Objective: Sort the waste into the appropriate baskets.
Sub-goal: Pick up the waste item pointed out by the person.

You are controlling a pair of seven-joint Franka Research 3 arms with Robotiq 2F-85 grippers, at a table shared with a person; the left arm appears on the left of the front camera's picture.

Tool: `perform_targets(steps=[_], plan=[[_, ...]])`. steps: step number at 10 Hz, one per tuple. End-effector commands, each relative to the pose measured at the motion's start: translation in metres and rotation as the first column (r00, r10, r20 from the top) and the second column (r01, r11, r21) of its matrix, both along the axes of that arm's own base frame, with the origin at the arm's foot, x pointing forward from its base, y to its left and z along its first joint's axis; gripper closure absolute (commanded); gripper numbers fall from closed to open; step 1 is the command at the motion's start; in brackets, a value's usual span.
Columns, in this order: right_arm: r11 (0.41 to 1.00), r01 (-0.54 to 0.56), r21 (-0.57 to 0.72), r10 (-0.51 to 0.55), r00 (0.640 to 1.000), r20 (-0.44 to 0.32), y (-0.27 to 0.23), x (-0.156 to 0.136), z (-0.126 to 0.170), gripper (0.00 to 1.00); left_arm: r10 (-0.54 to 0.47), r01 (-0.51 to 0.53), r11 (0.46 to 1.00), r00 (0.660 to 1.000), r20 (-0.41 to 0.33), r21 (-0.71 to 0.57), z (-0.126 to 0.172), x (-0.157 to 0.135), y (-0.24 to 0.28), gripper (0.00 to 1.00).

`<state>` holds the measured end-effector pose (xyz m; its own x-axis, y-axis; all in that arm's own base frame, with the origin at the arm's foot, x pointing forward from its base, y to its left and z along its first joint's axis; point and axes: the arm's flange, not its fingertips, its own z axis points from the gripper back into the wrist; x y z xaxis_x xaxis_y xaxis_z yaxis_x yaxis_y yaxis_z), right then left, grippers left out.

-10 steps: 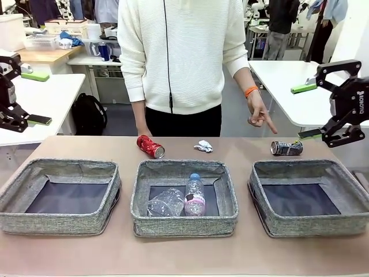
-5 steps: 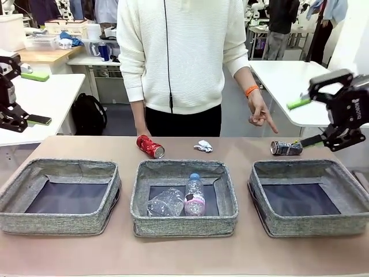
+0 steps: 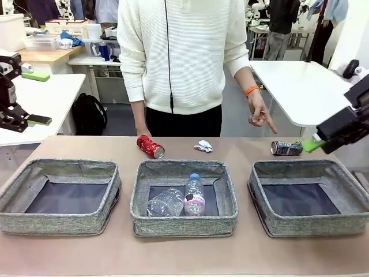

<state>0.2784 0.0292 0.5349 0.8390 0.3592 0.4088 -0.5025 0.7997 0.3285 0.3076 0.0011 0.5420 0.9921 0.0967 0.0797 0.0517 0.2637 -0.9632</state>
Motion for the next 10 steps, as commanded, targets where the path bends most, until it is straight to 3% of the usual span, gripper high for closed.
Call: perform_targets(steps=[1, 2, 3, 4, 5, 6, 8, 9, 10], plan=[[0.966, 0.065, -0.25, 0.093, 0.816, 0.57, -0.018, -0.02, -0.023, 0.0, -0.009, 0.009, 1.0, 1.0, 0.008, 0.006, 0.0, -0.002, 0.0, 0.0], [0.943, 0.201, -0.267, 0.0, 0.799, 0.602, -0.023, -0.03, -0.022, 0.0, -0.009, 0.009, 1.0, 1.0, 0.008, 0.006, 0.0, -0.002, 0.0, 0.0], [0.994, -0.044, -0.098, 0.056, 0.991, 0.122, -0.012, 0.002, 0.009, 0.0, -0.009, 0.009, 1.0, 1.0, 0.008, 0.006, 0.0, -0.002, 0.0, 0.0], [0.994, -0.044, -0.098, 0.056, 0.991, 0.122, -0.012, 0.002, 0.009, 0.0, -0.009, 0.009, 1.0, 1.0, 0.008, 0.006, 0.0, -0.002, 0.0, 0.0], [0.982, -0.019, -0.19, 0.07, 0.961, 0.268, -0.024, 0.0, 0.029, 0.0, -0.009, 0.009, 1.0, 1.0, 0.008, 0.006, 0.0, -0.002, 0.0, 0.0], [0.963, -0.069, -0.261, 0.102, 0.988, 0.116, -0.024, 0.039, 0.02, 0.0, -0.009, 0.009, 1.0, 1.0, 0.008, 0.006, 0.0, -0.002, 0.0, 0.0], [0.908, -0.266, -0.325, 0.286, 0.958, 0.016, -0.031, 0.12, 0.012, 0.0, -0.009, 0.009, 1.0, 1.0, 0.008, 0.006, 0.0, -0.002, 0.0, 0.0], [0.832, -0.35, -0.431, 0.377, 0.926, -0.023, -0.03, 0.143, 0.009, 0.0, -0.009, 0.009, 1.0, 1.0, 0.008, 0.006, 0.0, -0.002, 0.0, 0.0], [0.722, -0.377, -0.58, 0.4, 0.911, -0.095, -0.027, 0.169, 0.0, 0.0, -0.009, 0.009, 1.0, 1.0, 0.008, 0.006, 0.0, -0.002, 0.0, 0.0]])
